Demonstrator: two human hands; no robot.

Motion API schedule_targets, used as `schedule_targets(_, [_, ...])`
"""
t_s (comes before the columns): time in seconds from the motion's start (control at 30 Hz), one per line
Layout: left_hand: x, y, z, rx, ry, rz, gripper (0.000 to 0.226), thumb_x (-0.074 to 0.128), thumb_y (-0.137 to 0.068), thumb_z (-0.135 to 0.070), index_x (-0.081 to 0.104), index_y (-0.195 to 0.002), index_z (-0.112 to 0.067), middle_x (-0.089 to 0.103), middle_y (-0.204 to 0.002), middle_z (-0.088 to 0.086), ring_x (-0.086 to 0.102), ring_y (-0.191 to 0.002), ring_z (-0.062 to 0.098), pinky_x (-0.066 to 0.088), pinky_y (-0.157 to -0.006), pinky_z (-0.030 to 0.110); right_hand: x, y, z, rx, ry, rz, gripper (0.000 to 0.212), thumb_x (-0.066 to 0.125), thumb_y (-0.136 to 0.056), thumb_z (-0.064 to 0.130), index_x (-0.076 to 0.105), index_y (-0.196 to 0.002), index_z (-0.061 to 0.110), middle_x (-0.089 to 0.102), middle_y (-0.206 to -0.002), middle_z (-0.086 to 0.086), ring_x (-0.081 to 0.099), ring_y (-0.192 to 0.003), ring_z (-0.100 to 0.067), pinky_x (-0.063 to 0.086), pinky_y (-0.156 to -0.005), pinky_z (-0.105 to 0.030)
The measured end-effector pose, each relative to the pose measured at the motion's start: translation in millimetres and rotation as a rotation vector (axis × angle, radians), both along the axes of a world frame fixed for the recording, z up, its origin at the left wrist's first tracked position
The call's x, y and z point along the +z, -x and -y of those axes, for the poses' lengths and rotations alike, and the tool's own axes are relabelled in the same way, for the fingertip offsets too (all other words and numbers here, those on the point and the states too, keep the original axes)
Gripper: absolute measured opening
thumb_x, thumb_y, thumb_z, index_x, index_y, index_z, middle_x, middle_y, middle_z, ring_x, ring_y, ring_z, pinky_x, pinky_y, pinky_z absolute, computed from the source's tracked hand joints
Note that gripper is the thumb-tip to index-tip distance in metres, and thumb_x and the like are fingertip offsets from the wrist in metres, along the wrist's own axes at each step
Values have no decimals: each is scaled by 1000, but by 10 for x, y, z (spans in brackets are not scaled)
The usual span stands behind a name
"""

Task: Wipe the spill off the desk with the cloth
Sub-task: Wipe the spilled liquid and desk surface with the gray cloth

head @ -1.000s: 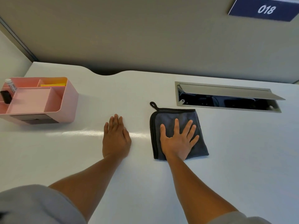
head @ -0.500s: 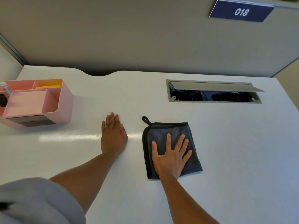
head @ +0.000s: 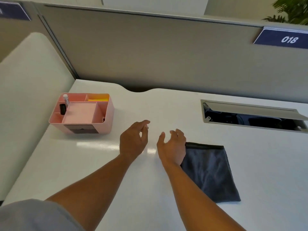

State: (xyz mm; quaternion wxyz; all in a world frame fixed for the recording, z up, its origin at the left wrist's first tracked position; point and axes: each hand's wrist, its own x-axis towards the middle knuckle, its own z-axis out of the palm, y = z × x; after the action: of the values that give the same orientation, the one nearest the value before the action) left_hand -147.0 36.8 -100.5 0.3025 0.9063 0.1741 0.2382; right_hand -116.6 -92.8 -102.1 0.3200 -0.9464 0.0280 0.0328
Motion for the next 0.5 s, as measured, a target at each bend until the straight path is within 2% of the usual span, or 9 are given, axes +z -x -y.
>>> schedule_targets(0.13, [249,-2,-489,72,-3,83,35,44,-96,-41,68,-117,-25,71,-112,-8,66,-95,11,56,-84,25,219,-83,-570,117,-123,-177,43,47,-99,45,58,-134,22,59,-138,5,58,-123,-17,44,-92,-30])
schedule_targets(0.23, [370,64,-958,245,-35,136,31,47,-96,-35,68,-113,-19,71,-111,1,63,-97,17,51,-90,29,363,-97,-945,207,-161,-271,45,46,-99,46,58,-136,24,63,-136,2,60,-124,-19,46,-100,-35])
schedule_targets(0.33, [429,213,-1374,329,-61,143,29,47,-97,-29,67,-113,-16,71,-109,5,62,-99,21,44,-92,26,433,-84,-1253,258,-185,-332,48,44,-100,49,57,-139,23,61,-140,0,58,-128,-21,44,-105,-36])
schedule_targets(0.5, [368,509,-1877,475,-68,123,27,49,-96,-27,60,-119,-19,65,-114,6,57,-103,23,46,-90,31,441,-21,-1642,323,-168,-347,55,42,-100,56,55,-141,22,56,-146,0,55,-131,-23,45,-107,-39])
